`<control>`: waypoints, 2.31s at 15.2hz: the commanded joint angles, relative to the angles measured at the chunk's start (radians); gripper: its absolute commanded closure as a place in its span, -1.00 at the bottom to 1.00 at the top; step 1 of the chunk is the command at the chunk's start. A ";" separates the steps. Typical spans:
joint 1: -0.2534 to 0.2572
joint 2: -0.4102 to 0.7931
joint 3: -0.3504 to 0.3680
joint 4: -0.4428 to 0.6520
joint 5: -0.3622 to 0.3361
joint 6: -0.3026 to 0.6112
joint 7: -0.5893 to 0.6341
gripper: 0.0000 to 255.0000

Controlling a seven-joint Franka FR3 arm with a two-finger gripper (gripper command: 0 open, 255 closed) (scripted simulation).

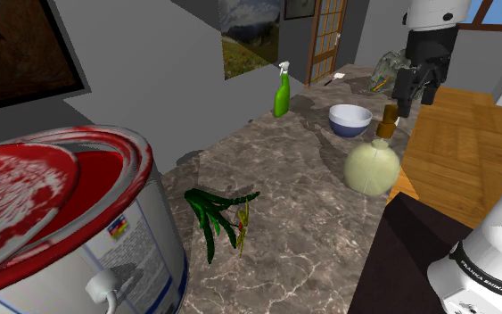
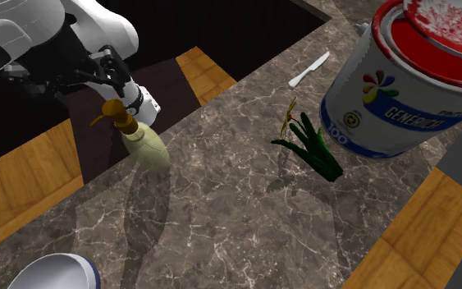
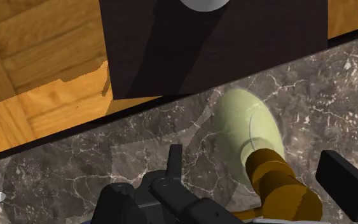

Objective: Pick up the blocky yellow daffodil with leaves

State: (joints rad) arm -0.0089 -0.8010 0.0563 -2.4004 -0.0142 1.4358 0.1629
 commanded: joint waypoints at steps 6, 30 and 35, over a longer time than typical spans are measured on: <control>0.038 0.131 0.081 0.041 0.073 0.072 0.070 -1.00; 0.201 0.953 0.388 0.614 0.096 0.259 0.413 -1.00; 0.276 1.159 0.410 0.829 0.038 0.231 0.483 -1.00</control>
State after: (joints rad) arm 0.2510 0.3110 0.4632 -1.6241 0.0376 1.6778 0.6310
